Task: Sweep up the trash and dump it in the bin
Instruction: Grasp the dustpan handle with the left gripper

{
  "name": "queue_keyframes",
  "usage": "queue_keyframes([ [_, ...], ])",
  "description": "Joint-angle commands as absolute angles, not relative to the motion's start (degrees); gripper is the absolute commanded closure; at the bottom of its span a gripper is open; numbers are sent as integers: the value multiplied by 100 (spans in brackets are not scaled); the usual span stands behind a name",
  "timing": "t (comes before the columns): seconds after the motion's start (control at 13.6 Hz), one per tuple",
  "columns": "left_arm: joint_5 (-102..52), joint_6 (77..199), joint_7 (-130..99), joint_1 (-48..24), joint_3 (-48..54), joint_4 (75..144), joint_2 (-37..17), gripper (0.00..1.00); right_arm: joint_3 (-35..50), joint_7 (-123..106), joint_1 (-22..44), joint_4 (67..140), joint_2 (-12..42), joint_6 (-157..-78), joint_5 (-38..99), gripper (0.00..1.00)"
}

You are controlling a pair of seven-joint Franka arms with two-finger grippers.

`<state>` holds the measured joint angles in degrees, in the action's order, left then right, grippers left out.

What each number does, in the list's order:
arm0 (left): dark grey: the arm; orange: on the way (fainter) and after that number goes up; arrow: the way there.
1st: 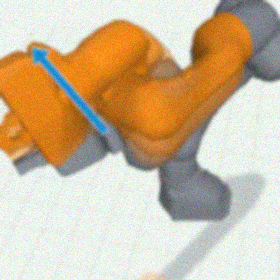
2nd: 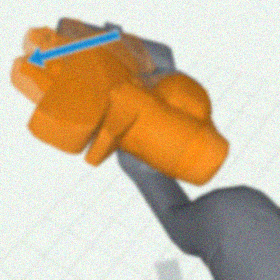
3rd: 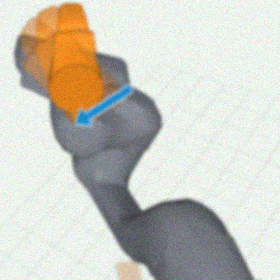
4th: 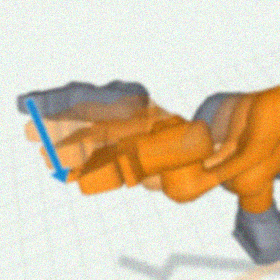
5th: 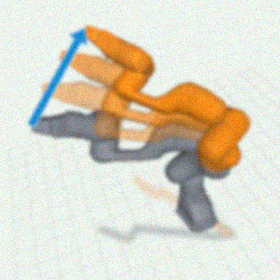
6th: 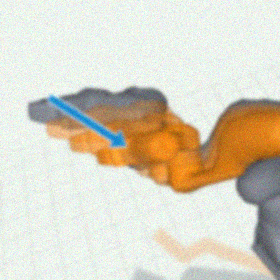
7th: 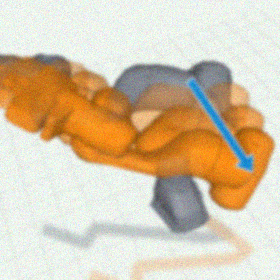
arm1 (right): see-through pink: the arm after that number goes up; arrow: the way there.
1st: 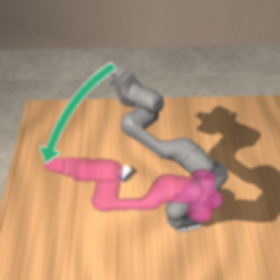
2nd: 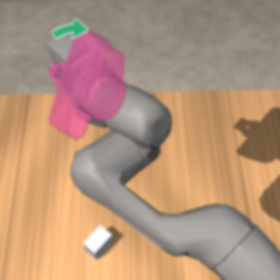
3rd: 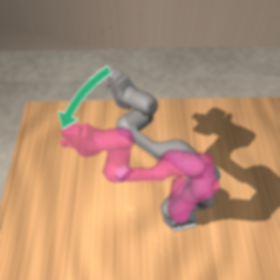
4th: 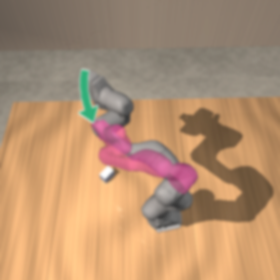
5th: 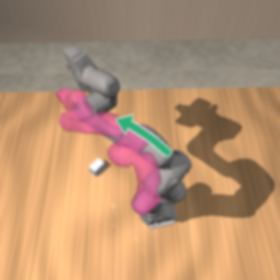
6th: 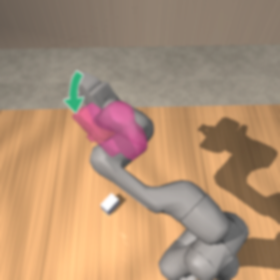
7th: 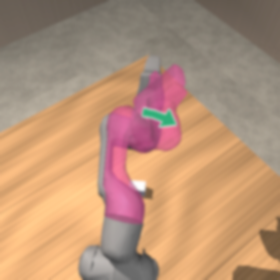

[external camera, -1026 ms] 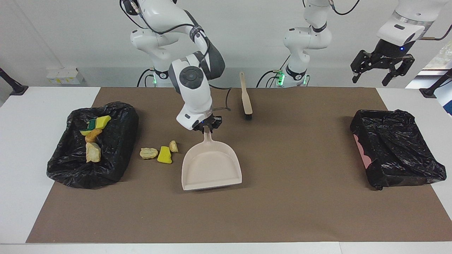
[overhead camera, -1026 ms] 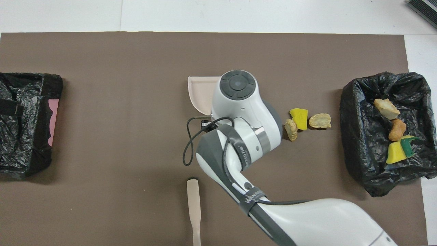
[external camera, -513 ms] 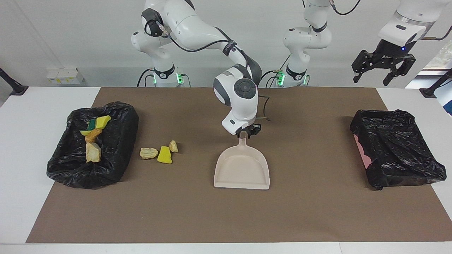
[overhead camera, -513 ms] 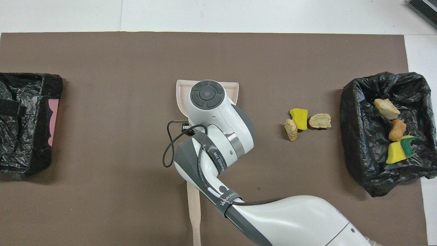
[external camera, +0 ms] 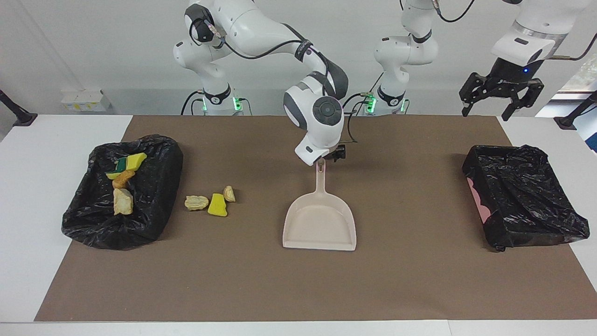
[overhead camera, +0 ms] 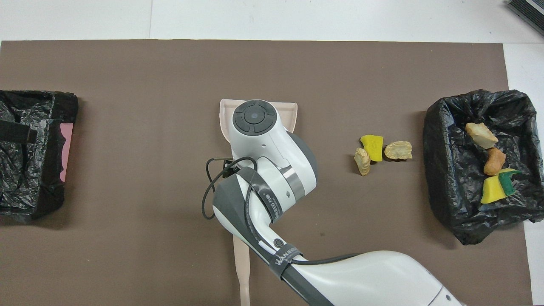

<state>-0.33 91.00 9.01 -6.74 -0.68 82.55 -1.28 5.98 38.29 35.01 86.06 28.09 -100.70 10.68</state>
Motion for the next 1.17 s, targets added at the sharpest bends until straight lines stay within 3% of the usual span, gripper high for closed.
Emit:
queue_keyframes([
  [0.0,-18,9631,739,-1088,-105,8314,-552,0,624,3762,3840,9499,2207,-10274,1204,0],
  [0.22,-18,10184,38,-1598,-105,8585,-887,0,624,4016,4287,10420,1672,-10694,1213,0],
  [0.51,-9,10942,-631,-2109,-97,9009,-1150,0,633,4034,4798,12125,845,-11924,1658,5],
  [0.81,9,11609,-1535,-2838,-114,9026,-1862,0,642,4209,5001,12760,467,-12023,2038,21],
  [0.95,18,11759,-1845,-3066,-105,9131,-2012,0,642,4402,5097,12814,431,-12024,2284,31],
  [1.1,18,12179,-2029,-3321,-105,9743,-1882,0,650,4491,5106,12797,422,-12032,2285,42],
])
